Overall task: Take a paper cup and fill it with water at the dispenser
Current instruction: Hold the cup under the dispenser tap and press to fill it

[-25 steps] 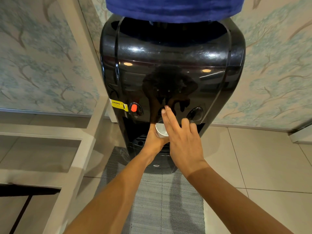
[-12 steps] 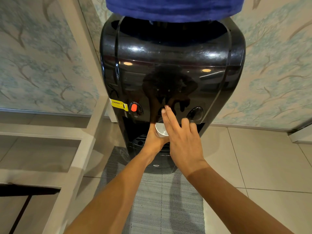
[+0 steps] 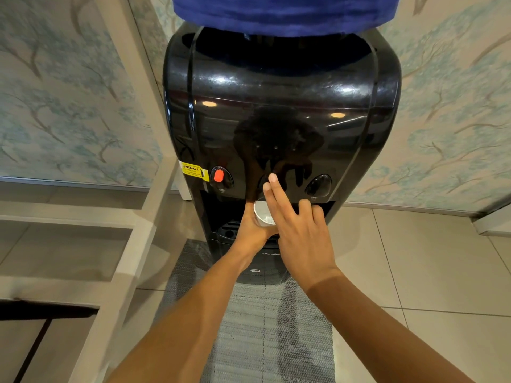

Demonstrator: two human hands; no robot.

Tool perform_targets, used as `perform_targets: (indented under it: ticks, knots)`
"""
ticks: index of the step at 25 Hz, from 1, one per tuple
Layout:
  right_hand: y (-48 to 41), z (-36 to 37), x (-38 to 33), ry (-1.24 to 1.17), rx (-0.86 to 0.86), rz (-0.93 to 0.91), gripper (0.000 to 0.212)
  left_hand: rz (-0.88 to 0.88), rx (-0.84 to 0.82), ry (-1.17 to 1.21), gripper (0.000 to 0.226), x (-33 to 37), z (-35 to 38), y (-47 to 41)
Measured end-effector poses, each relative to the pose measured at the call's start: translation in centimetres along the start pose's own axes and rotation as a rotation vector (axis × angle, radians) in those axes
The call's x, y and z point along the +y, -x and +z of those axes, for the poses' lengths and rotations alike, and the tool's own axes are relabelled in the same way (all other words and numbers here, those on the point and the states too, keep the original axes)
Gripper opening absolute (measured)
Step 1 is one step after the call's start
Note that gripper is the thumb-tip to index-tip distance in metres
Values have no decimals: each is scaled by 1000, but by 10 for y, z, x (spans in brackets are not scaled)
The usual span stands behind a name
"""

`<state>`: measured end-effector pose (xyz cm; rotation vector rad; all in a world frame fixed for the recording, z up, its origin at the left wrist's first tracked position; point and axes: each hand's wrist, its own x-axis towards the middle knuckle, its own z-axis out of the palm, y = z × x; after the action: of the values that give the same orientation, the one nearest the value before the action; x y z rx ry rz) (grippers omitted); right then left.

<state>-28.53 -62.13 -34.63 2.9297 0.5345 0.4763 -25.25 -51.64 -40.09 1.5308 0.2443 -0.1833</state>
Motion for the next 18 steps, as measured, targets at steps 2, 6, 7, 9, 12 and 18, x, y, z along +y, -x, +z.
perform_targets:
  ticks: [2,6,7,9,12,18]
  knots:
    - [4,2,2,-19,25,-18,97,0,11,-4,67,0,0,1]
    - [6,3,2,-242,73,15,89,37,5,10,59,-4,-2,6]
    - [8,5,3,-348,89,79,83,53,1,10,59,-5,-3,9]
    - [16,12,7,-548,99,231,69,83,-3,-6,63,-8,-5,15]
    - [29,26,13,-720,-25,373,59,126,14,-11,70,-11,-11,27]
    - [38,33,-8,-1022,-450,440,71,143,77,17,72,-8,-27,65]
